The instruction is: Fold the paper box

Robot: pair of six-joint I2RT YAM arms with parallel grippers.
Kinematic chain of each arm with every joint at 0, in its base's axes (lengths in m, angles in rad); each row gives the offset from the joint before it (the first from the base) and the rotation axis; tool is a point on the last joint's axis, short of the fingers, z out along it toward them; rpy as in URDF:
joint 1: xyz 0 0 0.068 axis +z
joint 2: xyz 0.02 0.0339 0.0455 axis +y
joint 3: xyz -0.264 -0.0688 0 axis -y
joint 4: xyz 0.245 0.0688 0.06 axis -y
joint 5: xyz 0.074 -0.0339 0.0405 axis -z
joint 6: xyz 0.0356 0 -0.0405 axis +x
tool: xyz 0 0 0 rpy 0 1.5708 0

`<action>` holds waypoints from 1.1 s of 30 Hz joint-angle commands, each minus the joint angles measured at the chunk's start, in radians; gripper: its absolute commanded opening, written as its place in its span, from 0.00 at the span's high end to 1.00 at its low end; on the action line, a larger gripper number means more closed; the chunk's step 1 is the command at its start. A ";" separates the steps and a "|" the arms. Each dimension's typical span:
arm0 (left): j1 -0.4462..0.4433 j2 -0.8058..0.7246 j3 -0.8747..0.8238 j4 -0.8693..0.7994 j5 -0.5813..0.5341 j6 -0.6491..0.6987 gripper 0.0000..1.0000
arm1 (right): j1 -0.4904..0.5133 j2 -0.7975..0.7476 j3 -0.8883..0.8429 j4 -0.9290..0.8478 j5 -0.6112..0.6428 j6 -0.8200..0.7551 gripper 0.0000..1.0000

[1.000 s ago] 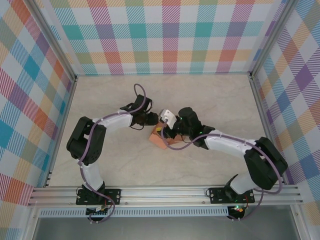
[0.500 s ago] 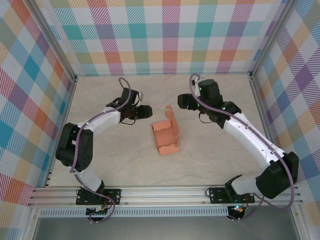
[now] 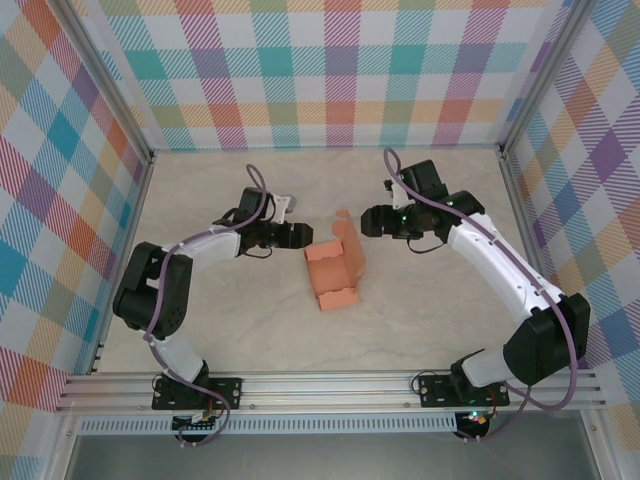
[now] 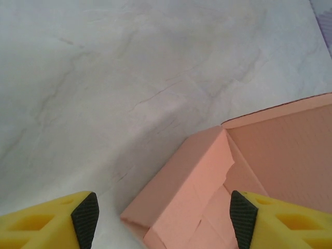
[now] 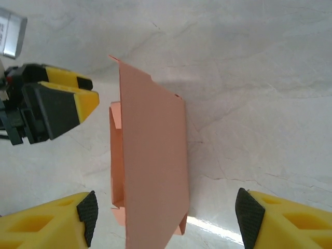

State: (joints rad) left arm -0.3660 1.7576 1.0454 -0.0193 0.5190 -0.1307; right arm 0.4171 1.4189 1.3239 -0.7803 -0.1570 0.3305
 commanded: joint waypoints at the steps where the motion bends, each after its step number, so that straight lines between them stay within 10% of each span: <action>1: -0.015 0.069 0.081 0.015 0.065 0.183 0.30 | -0.054 -0.004 0.002 0.001 -0.057 -0.032 0.28; 13: -0.028 0.144 0.117 -0.046 0.209 0.396 0.37 | -0.126 -0.038 0.002 0.005 -0.064 -0.065 0.29; 33: -0.072 0.186 0.093 -0.083 0.146 0.500 0.57 | -0.154 -0.043 -0.006 0.017 -0.072 -0.081 0.30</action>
State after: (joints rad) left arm -0.4297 1.9320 1.1561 -0.0837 0.6678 0.3382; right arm 0.2687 1.4052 1.3239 -0.7792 -0.2115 0.2707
